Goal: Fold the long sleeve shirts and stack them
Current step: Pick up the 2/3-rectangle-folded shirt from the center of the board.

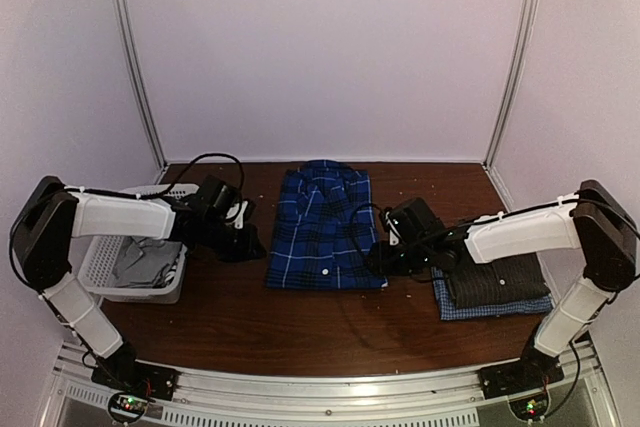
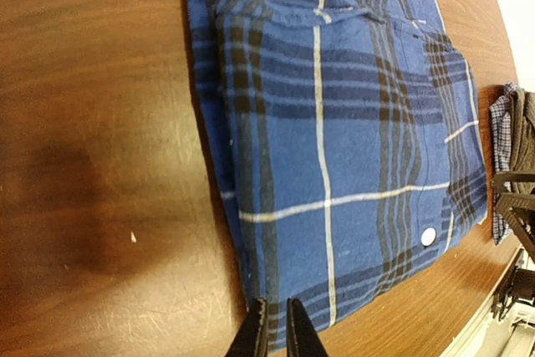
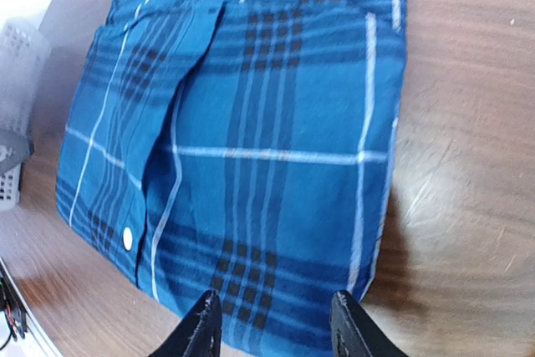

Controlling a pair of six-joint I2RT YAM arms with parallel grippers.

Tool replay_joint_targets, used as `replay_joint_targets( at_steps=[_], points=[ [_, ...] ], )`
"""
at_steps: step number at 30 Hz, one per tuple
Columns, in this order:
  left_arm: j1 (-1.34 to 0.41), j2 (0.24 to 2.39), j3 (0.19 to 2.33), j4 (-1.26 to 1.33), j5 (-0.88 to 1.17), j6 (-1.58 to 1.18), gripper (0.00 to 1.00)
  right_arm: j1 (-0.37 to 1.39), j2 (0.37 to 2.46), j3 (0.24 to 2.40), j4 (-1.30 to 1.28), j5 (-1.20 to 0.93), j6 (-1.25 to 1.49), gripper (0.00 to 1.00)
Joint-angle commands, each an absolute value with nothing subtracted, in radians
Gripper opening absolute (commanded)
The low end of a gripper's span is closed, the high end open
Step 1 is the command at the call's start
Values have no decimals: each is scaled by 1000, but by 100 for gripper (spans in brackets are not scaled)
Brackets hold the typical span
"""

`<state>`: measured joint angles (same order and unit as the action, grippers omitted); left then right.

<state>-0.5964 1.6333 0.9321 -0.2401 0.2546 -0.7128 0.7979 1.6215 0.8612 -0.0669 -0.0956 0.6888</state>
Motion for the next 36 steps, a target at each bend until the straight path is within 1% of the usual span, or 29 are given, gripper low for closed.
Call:
replay_joint_targets(
  at_steps=[1, 7, 13, 25, 32, 36],
  points=[
    [-605, 1584, 849, -122, 290, -746, 11, 826, 1571, 809, -84, -47, 717, 46],
    [-628, 1602, 809, -101, 294, -745, 11, 826, 1559, 746, -58, -35, 746, 46],
    [-645, 1621, 784, -100, 248, -754, 11, 827, 1582, 728, -32, -30, 765, 46],
    [-672, 1662, 746, -63, 248, -772, 11, 827, 1632, 668, 39, -63, 793, 39],
    [-689, 1663, 743, -64, 247, -789, 11, 827, 1615, 642, 61, -77, 804, 38],
    [-689, 1640, 747, -103, 206, -800, 12, 827, 1602, 638, 67, -82, 807, 38]
  ],
)
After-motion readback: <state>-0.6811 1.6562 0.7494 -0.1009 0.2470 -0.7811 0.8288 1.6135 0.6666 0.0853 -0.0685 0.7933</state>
